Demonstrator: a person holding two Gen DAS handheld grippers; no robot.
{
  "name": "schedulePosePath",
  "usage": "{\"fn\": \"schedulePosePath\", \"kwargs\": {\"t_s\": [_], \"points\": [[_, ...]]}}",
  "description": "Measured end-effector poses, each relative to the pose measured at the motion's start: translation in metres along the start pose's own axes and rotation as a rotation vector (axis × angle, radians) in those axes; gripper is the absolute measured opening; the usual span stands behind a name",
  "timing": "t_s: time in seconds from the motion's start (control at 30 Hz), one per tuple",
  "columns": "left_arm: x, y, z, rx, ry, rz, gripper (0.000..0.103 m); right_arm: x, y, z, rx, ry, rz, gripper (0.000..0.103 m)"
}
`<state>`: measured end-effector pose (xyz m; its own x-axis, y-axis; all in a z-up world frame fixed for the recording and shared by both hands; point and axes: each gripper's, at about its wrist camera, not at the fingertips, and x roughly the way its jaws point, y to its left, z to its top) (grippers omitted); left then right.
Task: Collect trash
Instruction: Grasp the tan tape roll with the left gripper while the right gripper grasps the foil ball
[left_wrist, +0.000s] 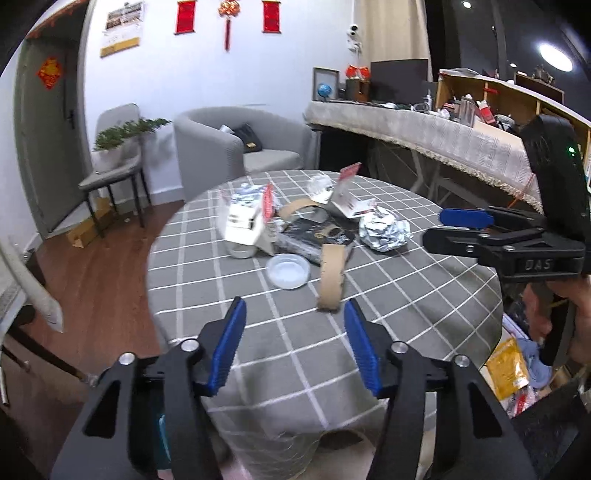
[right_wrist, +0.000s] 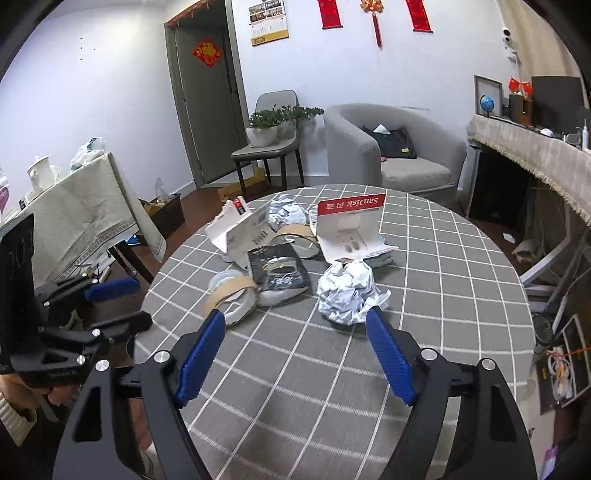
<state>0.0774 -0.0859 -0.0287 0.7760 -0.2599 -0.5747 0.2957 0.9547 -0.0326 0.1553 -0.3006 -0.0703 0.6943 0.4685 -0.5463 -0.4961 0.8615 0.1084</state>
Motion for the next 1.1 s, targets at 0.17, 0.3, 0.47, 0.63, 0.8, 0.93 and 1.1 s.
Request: {"fn": "schedulePosePath", "kwargs": {"t_s": [0.17,0.3,0.47,0.63,0.8,0.93,1.1], "points": [[0.026,-0.012,0.009,0.033,0.023,-0.029,0.058,0.015,-0.013,0.008,-0.001,0.018,-0.013,0.080],[0.046,-0.020,0.013,0.046,0.045,-0.044,0.053,0.031,-0.026,0.013,0.006,0.041,-0.017,0.080],[0.061,-0.021,0.014,0.017,0.078,-0.051,0.042,0.047,-0.034,0.015,0.011,0.065,-0.021,0.080],[0.075,-0.021,0.011,0.013,0.130,-0.035,0.024,0.056,-0.041,0.016,0.032,0.087,-0.014,0.080],[0.071,-0.018,0.010,-0.006,0.115,-0.044,0.021,0.062,-0.046,0.018,0.041,0.103,-0.019,0.080],[0.064,-0.017,0.012,-0.034,0.095,-0.057,0.021,0.064,-0.047,0.018,0.046,0.114,-0.027,0.076],[0.054,-0.015,0.012,-0.053,0.072,-0.069,0.021,0.073,-0.043,0.019,0.027,0.162,-0.041,0.066]]}}
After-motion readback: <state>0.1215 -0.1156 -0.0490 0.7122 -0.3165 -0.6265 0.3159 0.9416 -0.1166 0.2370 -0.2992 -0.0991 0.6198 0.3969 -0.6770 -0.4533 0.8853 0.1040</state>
